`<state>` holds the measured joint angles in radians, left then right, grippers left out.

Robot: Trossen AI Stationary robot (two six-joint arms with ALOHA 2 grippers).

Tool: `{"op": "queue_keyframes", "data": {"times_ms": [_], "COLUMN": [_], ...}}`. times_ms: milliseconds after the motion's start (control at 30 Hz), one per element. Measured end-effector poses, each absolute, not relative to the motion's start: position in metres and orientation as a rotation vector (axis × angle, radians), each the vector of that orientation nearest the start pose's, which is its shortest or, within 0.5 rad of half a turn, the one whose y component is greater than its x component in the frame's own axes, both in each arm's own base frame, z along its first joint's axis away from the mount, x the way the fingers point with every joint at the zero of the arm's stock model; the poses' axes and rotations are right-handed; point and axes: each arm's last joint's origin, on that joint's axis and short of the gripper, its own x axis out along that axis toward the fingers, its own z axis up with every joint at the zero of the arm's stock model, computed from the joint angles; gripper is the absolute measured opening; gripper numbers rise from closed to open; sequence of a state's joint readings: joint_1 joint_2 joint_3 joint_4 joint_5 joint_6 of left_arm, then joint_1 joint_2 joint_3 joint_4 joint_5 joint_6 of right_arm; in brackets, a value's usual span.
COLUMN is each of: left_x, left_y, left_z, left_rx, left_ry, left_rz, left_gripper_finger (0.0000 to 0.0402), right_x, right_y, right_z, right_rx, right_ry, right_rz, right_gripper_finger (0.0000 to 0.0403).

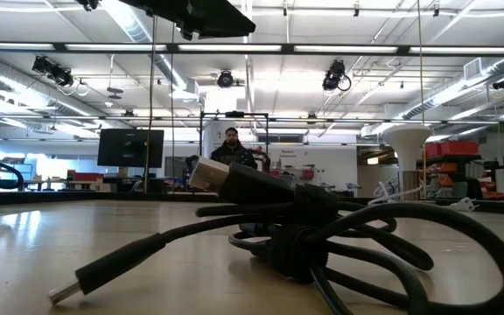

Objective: Pick & Place USB Port
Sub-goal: Put the black charger cable into the green basket

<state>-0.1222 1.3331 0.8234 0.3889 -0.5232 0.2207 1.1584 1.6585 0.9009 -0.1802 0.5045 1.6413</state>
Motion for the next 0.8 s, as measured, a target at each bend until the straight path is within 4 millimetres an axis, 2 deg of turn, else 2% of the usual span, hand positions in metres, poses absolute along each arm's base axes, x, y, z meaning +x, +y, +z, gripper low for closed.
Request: {"op": "queue_keyframes", "data": {"times_ms": [400,800], "left_x": [0.2926,0.2924], "left_y": [-0.0213,-0.0212], "left_z": [0.2811,0.2797], "left_rx": [0.259,0.264], "left_ry": [0.165,0.181], "left_rz": [0.386,0.384], "left_gripper_finger": [0.0138,0.0138], "right_x": [0.1451,0.1456], "right_y": [0.2806,0.2803], "right_z": [0.1655,0.1653], "right_rx": [0.811,0.783], "right_ry": [0.880,0.893], "right_rz": [-0.087,-0.071], "right_gripper_finger": [0.0038,0.0123]}}
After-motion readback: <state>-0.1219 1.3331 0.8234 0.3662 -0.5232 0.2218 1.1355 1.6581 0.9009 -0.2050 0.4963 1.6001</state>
